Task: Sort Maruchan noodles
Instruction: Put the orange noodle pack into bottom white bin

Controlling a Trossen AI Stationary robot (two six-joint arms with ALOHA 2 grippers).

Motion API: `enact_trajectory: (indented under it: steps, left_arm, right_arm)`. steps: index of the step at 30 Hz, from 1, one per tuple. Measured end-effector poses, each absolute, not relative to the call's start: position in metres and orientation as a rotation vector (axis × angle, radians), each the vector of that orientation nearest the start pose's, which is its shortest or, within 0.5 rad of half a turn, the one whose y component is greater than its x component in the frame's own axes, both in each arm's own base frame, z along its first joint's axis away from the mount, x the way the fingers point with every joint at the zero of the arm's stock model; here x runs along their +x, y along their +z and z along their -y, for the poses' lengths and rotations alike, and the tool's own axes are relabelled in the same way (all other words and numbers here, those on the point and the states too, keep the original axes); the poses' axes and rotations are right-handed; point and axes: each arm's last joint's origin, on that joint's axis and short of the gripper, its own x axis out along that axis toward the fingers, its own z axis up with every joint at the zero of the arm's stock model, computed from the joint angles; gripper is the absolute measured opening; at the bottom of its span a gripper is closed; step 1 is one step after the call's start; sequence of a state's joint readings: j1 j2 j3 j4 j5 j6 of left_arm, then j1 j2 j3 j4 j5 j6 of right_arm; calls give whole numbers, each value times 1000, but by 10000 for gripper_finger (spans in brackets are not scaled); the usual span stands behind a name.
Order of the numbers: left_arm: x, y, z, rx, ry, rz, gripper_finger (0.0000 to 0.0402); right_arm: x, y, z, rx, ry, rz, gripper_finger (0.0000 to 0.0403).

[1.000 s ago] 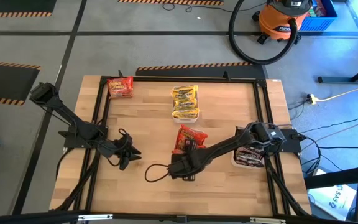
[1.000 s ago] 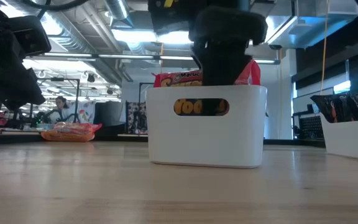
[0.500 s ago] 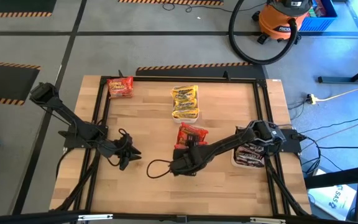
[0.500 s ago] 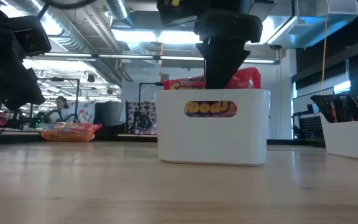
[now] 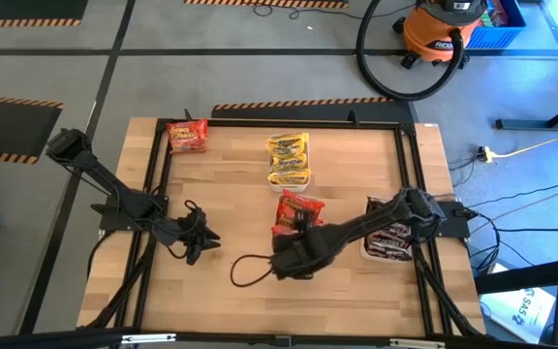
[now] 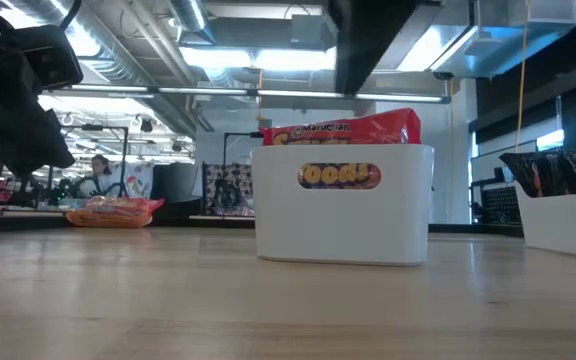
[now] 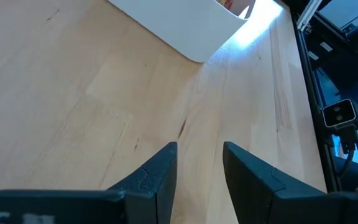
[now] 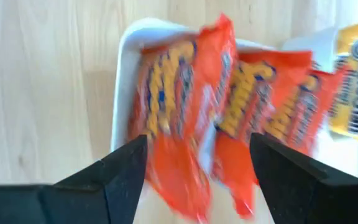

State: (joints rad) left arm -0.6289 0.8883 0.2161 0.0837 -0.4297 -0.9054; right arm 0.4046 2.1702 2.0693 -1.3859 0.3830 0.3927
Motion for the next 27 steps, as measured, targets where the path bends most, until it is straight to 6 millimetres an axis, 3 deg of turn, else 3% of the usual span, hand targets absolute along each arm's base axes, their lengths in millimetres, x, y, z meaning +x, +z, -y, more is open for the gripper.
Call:
enact_trajectory:
  steps: [7,12,20,27]
  left_arm:
    - [138,151,82,-572,117,-502,124]
    - [143,153,73,-538,227,-420,124]
    - [163,165,43,-500,270,-396,124]
    - [180,208,-13,-470,415,-516,124]
  right_arm:
    - [362,293,-150,-256,-315,-1248,266]
    - [336,293,-133,-204,-330,-1121,266]
    - [295,257,-91,-66,-257,-883,266]
    - [280,228,-59,24,-76,-701,266]
